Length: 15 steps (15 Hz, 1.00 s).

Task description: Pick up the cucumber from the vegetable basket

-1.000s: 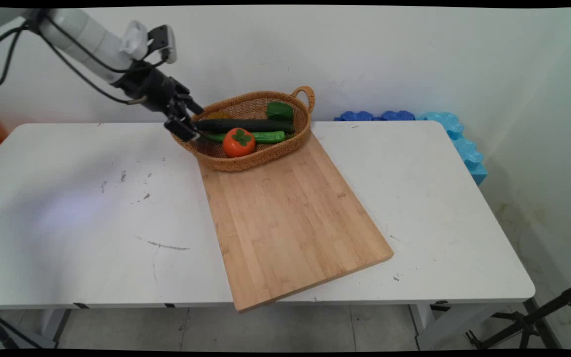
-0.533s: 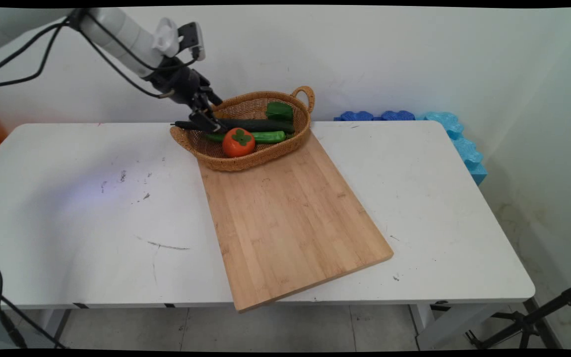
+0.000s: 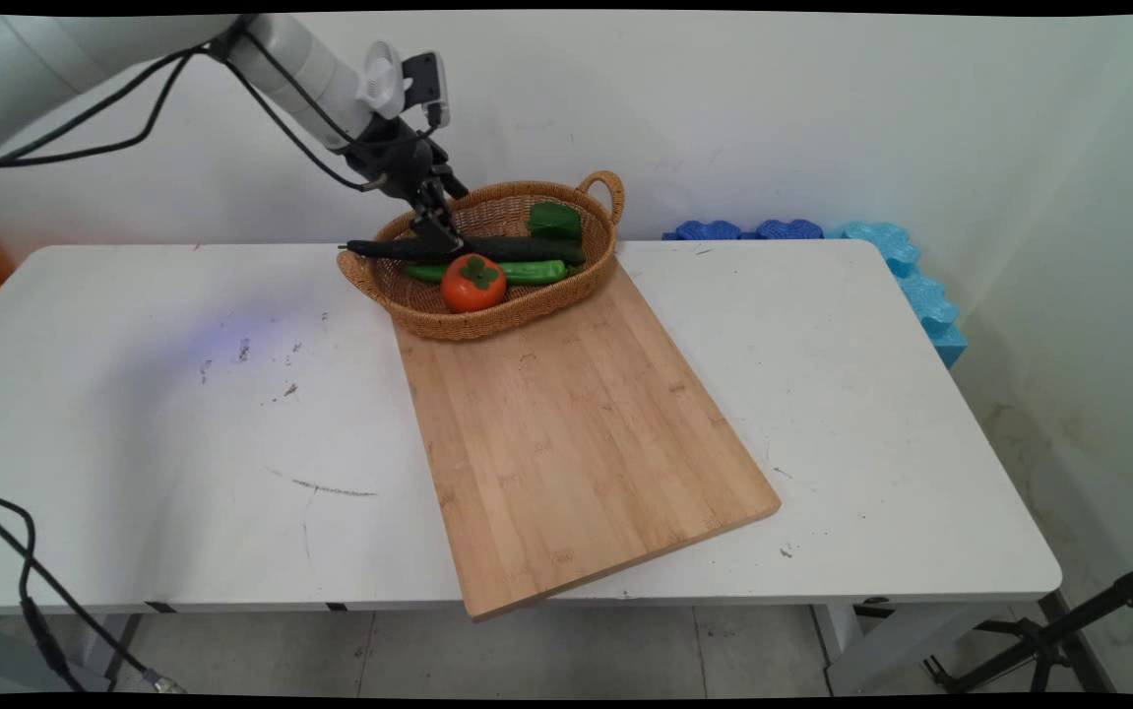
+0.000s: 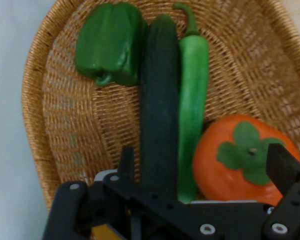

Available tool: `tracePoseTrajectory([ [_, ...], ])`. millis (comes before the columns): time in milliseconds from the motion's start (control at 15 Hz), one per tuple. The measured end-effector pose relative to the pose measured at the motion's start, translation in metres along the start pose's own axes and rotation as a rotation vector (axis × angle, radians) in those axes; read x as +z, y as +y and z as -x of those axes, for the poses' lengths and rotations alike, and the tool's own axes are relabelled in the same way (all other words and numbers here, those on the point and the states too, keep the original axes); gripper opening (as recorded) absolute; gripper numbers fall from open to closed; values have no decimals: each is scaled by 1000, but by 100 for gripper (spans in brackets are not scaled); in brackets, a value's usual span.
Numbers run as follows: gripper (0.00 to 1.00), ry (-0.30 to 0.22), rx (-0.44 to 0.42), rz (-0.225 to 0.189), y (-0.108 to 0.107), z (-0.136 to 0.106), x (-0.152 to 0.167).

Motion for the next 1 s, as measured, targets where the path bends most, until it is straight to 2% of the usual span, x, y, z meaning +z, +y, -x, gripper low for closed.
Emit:
tracePoseTrajectory([
  [533,100,-41,67,-18,-21,-4,30],
  [1000,100,-62,108,-22,-31,-8,49],
])
